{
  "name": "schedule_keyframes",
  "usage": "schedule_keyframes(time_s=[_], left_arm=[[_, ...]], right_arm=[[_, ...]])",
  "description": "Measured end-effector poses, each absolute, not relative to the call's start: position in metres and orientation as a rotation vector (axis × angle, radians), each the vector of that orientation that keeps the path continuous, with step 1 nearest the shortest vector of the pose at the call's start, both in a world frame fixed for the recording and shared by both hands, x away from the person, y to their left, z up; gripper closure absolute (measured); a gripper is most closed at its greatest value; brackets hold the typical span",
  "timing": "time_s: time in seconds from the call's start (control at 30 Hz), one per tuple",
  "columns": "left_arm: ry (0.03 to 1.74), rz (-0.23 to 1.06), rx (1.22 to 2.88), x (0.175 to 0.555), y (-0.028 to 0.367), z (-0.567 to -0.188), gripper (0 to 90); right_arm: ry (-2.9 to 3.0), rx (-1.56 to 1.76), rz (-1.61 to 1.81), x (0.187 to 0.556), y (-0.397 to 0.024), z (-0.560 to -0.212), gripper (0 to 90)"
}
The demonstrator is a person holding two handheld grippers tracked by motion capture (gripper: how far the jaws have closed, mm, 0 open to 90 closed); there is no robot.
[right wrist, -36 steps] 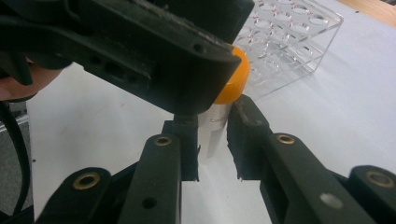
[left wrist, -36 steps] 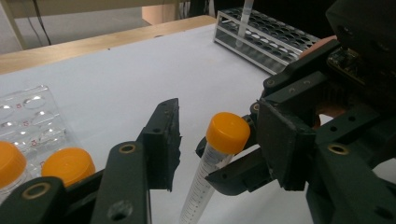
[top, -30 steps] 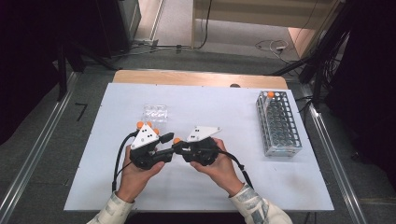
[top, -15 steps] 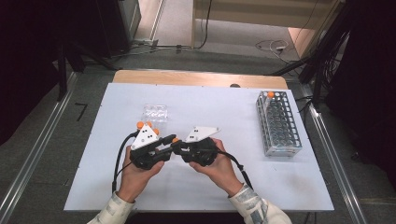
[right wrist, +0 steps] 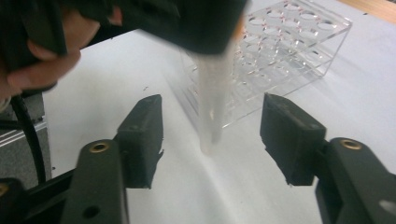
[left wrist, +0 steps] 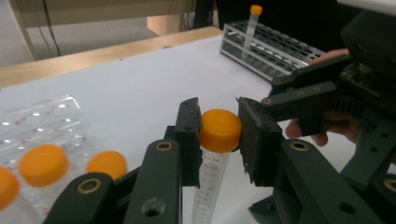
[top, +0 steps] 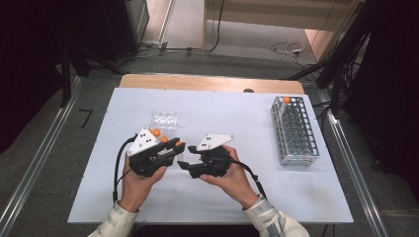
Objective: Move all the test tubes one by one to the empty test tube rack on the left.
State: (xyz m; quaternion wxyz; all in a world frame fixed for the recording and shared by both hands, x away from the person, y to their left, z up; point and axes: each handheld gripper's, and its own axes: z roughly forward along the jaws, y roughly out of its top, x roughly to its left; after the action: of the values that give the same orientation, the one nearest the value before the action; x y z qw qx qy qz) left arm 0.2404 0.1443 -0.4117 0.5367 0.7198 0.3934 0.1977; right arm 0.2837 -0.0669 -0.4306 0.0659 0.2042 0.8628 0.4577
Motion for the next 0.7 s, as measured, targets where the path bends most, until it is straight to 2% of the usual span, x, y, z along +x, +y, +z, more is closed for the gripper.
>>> schedule_keyframes(time_s=[0.3, 0.7], left_arm=[[0.986, 0.486, 1.647, 0.237, 0.171, -0.393, 69.9], [1.052, 0.583, 1.588, 0.236, 0.199, -0.384, 69.9]], right_arm=[[2.589, 0.659, 1.381, 0.286, -0.079, -0.432, 34.5], [2.563, 0.691, 1.384, 0.29, -0.09, -0.43, 34.6]])
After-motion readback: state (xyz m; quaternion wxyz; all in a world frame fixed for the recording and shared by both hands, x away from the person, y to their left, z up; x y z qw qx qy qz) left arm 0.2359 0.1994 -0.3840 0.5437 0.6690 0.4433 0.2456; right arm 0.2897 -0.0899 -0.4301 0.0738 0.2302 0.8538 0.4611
